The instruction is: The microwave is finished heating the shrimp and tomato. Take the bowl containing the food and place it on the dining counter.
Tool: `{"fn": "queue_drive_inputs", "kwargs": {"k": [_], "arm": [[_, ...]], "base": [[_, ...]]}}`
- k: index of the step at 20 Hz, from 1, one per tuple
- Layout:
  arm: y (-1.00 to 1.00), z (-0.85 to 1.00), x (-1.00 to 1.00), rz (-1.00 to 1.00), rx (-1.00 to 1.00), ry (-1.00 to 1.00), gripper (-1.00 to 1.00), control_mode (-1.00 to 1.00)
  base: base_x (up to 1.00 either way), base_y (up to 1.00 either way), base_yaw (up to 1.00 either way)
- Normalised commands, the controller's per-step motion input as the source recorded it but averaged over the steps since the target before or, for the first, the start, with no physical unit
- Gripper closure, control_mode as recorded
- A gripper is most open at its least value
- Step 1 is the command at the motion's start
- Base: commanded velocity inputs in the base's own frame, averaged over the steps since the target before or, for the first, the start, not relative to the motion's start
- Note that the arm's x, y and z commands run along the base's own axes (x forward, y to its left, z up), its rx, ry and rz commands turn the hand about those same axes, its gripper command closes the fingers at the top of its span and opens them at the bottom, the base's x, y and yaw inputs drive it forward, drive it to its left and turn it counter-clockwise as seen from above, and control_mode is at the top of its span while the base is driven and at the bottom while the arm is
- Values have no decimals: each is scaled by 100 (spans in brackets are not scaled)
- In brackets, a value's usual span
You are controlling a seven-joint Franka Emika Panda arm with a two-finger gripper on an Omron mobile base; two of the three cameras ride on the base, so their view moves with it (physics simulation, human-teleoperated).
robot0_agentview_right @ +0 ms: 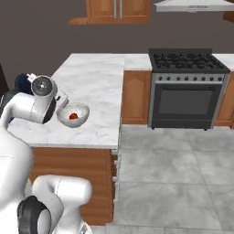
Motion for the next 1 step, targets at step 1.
{"fn": "queue_drive_inputs", "kwargs": {"k": [1], "arm": [[0, 0, 0, 0, 0, 0, -100, -100]], "base": [[0, 0, 0]]}}
